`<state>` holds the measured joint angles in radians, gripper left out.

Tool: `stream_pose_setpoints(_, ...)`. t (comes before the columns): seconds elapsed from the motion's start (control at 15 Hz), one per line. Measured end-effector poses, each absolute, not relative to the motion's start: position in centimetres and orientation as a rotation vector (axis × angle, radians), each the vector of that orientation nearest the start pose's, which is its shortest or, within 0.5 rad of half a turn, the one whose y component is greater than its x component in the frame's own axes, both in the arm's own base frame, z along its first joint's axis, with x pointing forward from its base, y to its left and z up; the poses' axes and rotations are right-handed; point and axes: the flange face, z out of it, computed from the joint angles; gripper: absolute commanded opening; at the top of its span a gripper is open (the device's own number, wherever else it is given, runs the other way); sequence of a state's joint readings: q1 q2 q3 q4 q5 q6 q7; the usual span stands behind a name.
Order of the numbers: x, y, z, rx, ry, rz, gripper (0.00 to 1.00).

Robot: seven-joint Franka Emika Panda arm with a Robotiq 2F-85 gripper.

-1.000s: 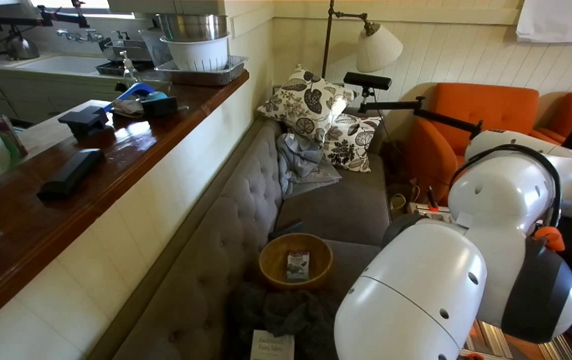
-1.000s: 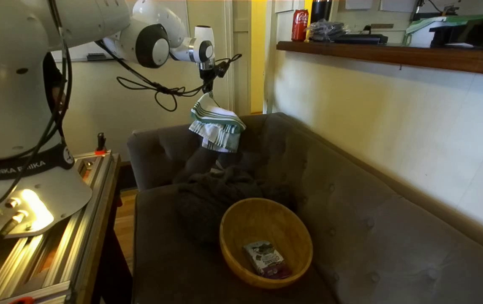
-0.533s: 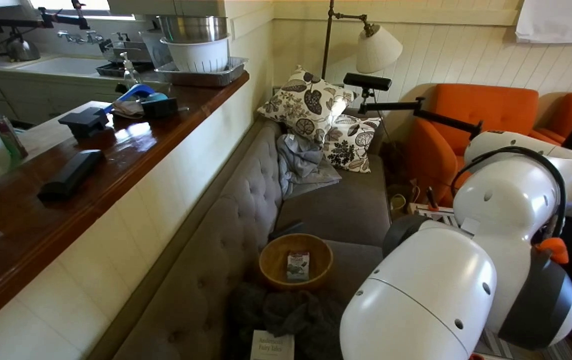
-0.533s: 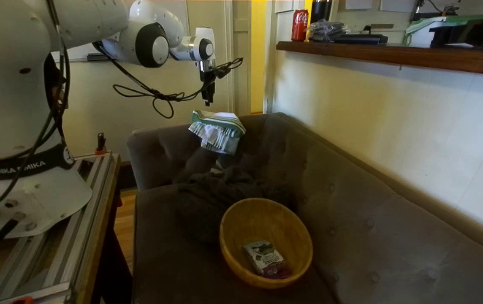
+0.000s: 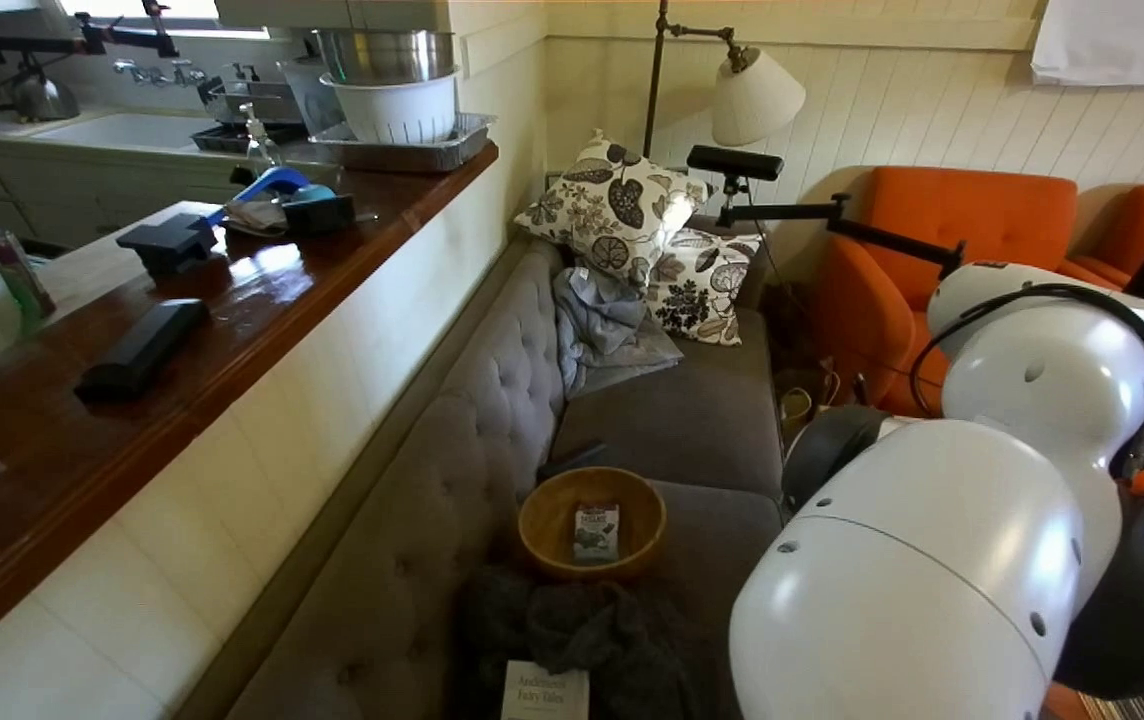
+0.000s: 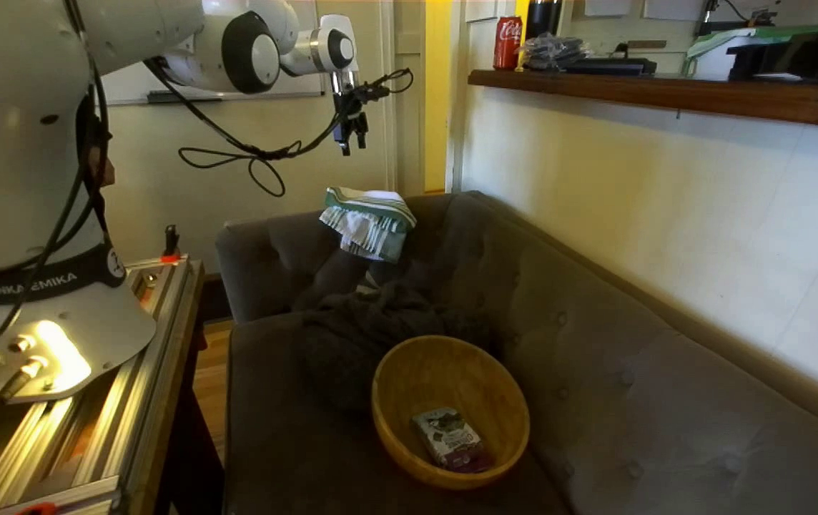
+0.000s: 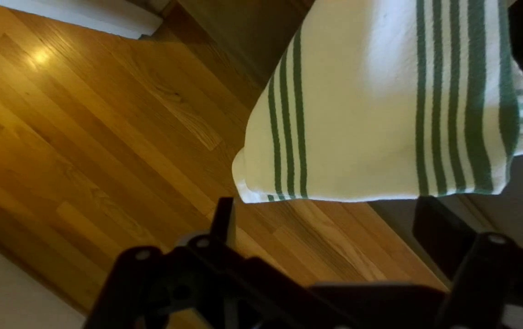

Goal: Move the white and green towel to the left armrest of the sofa.

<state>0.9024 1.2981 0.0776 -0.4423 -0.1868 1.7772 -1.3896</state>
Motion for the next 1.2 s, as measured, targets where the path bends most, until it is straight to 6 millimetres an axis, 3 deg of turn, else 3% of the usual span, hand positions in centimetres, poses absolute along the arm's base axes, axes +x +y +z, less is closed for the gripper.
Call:
stream_pose_setpoints(0.27, 51.2, 62.6, 27.7, 1.285, 2.704, -0.003, 1.0)
stream_pose_setpoints(0.6, 53.9, 60.1, 27.7, 1.606, 2.448, -0.019, 1.0)
stream_pose_setpoints(1.0, 52.4, 60.1, 26.8, 1.98, 2.135, -0.097, 1.0)
stream_pose_setpoints(1.2, 51.8, 60.3, 26.6, 2.042, 2.068, -0.118, 1.0)
